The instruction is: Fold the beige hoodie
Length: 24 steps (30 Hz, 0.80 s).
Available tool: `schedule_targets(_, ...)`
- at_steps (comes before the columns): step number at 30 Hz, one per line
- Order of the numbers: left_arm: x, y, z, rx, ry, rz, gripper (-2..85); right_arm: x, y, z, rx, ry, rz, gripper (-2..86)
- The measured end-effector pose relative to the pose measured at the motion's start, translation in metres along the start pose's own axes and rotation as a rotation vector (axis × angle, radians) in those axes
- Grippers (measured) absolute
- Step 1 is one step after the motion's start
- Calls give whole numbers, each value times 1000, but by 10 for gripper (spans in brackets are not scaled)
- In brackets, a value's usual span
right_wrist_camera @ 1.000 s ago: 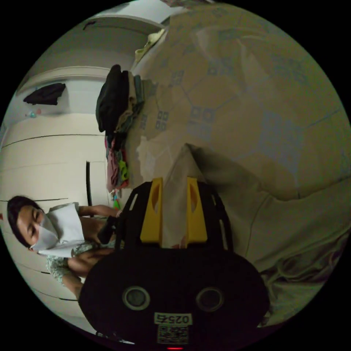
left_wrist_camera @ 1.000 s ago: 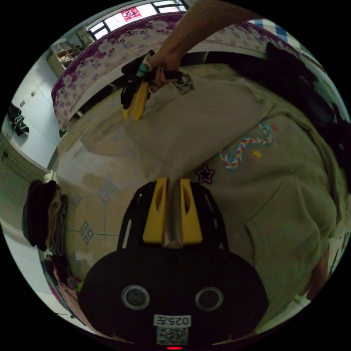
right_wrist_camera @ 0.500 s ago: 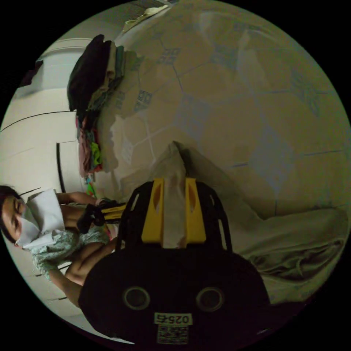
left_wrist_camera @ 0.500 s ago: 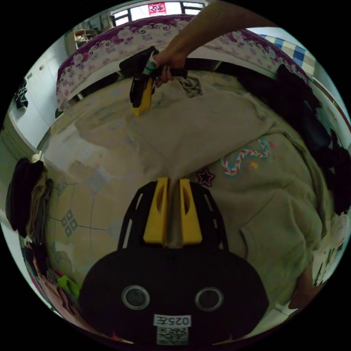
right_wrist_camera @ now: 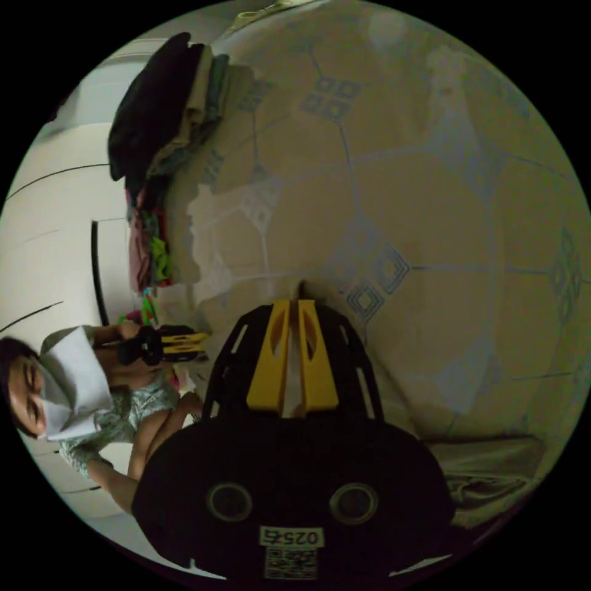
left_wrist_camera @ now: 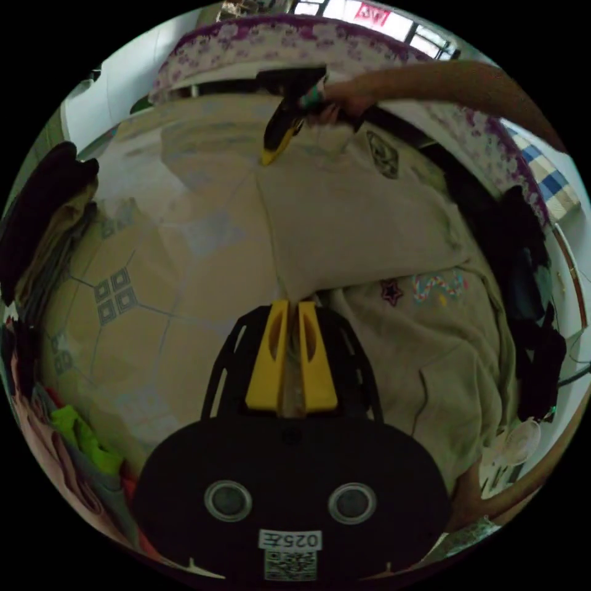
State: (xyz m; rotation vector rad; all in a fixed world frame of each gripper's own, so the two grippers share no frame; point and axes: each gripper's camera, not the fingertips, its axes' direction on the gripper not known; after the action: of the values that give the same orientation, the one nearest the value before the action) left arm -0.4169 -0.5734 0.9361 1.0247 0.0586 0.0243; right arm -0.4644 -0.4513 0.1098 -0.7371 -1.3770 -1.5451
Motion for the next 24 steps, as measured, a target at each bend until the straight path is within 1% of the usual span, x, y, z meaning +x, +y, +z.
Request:
schedule_targets(1,-4,-2,-2,-13,9,-1,-5,-2,4,-2,34,-29,-15,22)
schedule_targets(2,-12,-4,-7,-37,36,-19,1,-5,15,-11,123,-55,-23,45)
schedule_targets(4,-29,0,-24,-17,114,-59,5,-10,40,-26,163,-140,-59,79)
schedule_targets(5,-43,2,-36,-16,183,-102,6,-13,65,-40,190,-173,-73,97)
schedule_targets(7,-64,5,-61,36,223,-142,6,-22,119,-69,260,-156,-98,110)
schedule_targets(8,-75,3,-80,110,218,-140,7,-30,166,-91,352,-102,-71,111)
schedule_targets(9,-83,-5,-96,193,234,-94,16,-47,220,-112,466,12,-70,110)
schedule_targets(10,-86,-12,-103,232,251,-58,21,-60,250,-123,548,94,-70,112)
schedule_targets(11,-88,-31,-115,326,283,14,32,-90,313,-140,753,274,-58,117)
schedule_targets(12,-88,-53,-123,446,318,64,39,-116,370,-148,917,434,-3,117)
schedule_targets(13,-88,-66,-124,498,339,85,41,-126,396,-149,986,520,57,116)
schedule_targets(14,-84,-97,-117,550,368,136,48,-140,441,-147,1087,660,194,78)
schedule_targets(15,-75,-138,-99,522,382,206,59,-143,476,-141,1144,758,291,60)
schedule_targets(16,-72,-159,-87,500,405,222,65,-140,490,-137,1145,765,322,61)
schedule_targets(17,-65,-201,-60,465,481,216,77,-121,514,-130,1088,649,404,85)
schedule_targets(18,-58,-244,-29,418,590,196,87,-97,537,-119,1031,467,448,131)
schedule_targets(19,-54,-265,-14,387,621,185,92,-85,548,-111,1008,371,454,138)
schedule_targets(20,-44,-306,16,304,623,147,99,-69,571,-91,993,189,455,153)
schedule_targets(21,-34,-345,43,214,589,122,105,-66,595,-70,1019,89,482,157)
schedule_targets(22,-27,-362,55,178,543,125,108,-69,606,-60,1029,65,496,158)
schedule_targets(24,2,-417,90,40,391,130,116,-99,644,-22,1005,4,497,161)
